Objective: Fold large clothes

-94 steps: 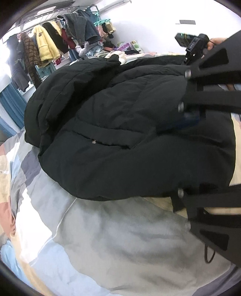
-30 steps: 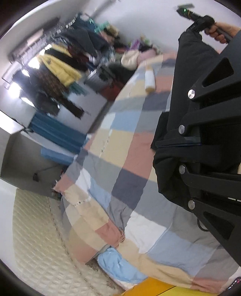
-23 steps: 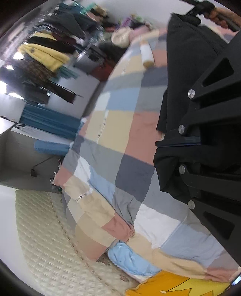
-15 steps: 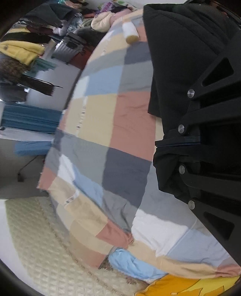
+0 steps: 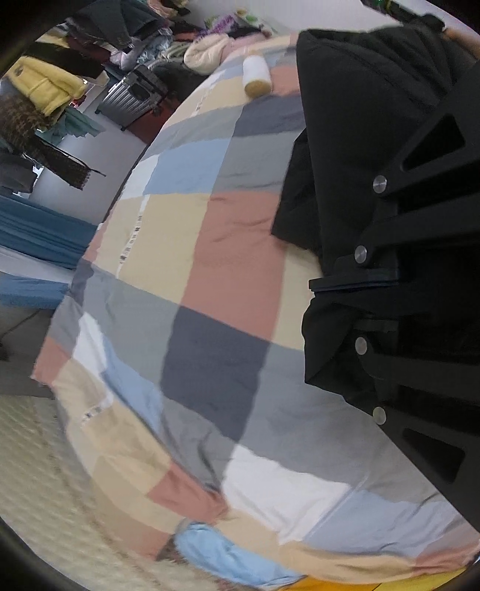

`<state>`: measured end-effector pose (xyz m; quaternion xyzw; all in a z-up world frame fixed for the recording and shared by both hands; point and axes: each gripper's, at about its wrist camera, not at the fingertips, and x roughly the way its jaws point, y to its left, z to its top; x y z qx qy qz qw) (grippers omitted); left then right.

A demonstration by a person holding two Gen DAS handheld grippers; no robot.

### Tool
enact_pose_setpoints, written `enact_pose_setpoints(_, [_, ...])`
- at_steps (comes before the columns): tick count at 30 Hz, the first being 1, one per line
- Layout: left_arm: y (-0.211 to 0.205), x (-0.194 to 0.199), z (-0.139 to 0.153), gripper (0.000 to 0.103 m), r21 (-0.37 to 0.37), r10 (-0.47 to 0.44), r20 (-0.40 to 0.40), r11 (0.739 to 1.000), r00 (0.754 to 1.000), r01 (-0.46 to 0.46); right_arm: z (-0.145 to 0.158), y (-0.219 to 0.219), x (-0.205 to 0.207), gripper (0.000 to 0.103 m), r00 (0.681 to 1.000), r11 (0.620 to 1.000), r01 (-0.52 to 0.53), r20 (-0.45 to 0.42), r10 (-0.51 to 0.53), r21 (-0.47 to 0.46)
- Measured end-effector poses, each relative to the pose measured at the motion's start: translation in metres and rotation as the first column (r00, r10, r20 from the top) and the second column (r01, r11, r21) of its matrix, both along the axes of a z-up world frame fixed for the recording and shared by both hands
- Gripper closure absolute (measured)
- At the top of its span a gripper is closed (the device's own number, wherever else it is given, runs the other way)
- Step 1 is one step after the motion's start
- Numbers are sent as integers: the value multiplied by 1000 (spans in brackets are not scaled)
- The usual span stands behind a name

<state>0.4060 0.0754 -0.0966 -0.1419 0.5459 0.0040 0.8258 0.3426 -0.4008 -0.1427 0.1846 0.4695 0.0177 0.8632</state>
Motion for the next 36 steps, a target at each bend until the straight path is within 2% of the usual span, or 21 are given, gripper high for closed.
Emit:
enact_pose_setpoints(3, [16,-18,16,80,-102,-28,-42,995,999,24,19,-5,-22,66,1000,999,8,24,-9,41])
enact_pose_setpoints(4, [21,-27,25,70,-126,-29,-43,992,999,23,26,-8,-28,54,999,998,18,36,-20,64])
enact_pose_setpoints(5, [26,-36,35,52,-129,-23,-32,992,999,19,31,-10,-35,42,998,996,26,46,-30,91])
enact_pose_setpoints(7, [34,-59,64,37,-95,-12,45,995,999,17,50,-13,-52,31,995,993,44,82,-53,109])
enact_pose_setpoints(11, [34,-100,114,37,-49,-43,195,997,980,54,92,-6,-80,30,983,999,41,181,-43,16])
enact_pose_setpoints(15, [12,-121,128,36,-59,-98,295,991,950,121,119,14,-100,24,967,1000,8,254,-4,-15])
enact_pose_setpoints(18, [-17,-120,117,36,-33,-134,327,988,936,153,117,37,-97,22,967,999,-33,252,34,-10])
enact_pose_setpoints(22, [-56,-101,82,36,9,-176,283,983,943,181,94,68,-79,22,975,997,-77,210,76,-4])
enact_pose_setpoints(25, [-81,-86,52,36,52,-204,256,979,945,197,72,92,-66,22,976,995,-91,195,98,-42])
enact_pose_setpoints(29, [-109,-60,18,36,167,-253,233,962,939,217,30,111,-48,22,984,997,-80,162,80,-3])
enact_pose_setpoints(32, [-122,-43,4,36,249,-288,269,943,919,222,16,121,-34,22,976,994,-93,190,102,-57])
enact_pose_setpoints(34, [-127,-32,-5,36,256,-287,274,942,918,218,15,127,-22,21,968,989,-104,219,124,-101])
enact_pose_setpoints(36, [-127,-20,-19,36,227,-275,261,949,925,218,9,130,-8,20,968,986,-115,210,138,-119])
